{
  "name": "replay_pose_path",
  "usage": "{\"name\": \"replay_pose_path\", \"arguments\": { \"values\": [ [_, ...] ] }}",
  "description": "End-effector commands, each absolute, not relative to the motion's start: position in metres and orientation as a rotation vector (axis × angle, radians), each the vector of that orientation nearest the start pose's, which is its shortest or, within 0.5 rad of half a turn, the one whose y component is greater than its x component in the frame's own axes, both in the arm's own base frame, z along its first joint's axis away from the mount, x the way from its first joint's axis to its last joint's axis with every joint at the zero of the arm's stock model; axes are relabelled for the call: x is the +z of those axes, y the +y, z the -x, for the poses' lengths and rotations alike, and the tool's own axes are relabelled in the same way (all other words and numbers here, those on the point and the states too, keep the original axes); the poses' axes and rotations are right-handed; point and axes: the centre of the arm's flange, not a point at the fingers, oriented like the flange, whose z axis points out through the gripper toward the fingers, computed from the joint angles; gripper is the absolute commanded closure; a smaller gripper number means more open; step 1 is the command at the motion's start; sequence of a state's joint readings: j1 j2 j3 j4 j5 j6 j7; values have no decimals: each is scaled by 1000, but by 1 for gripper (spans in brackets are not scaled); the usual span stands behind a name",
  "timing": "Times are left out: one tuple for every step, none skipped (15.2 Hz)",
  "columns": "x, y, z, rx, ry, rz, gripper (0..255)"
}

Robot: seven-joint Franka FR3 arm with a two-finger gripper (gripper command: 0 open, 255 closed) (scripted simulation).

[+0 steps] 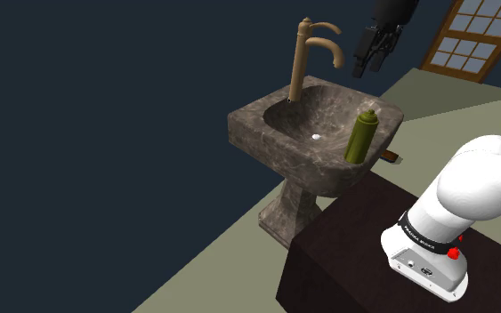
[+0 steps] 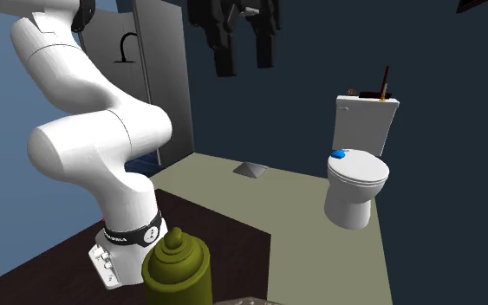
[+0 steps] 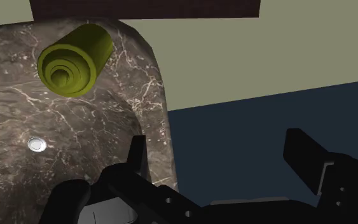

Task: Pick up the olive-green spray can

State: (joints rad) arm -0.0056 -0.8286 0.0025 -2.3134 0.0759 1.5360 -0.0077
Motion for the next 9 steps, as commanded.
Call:
{"name": "replay_pose_path", "arguments": {
  "values": [
    [621,8,-292,-79,-13,3067,0],
    [613,-5,-289,-84,-32,3051,0],
    [604,-18,-287,-89,-51,3034,0],
    [596,-31,-286,-94,-70,3017,0],
    [588,-44,-284,-99,-89,3001,0],
    [579,-57,-282,-104,-107,2984,0],
    [570,-69,-281,-108,-125,2967,0],
    [561,-82,-280,-113,-143,2950,0],
    [551,-94,-279,-118,-161,2933,0]
  ]
}}
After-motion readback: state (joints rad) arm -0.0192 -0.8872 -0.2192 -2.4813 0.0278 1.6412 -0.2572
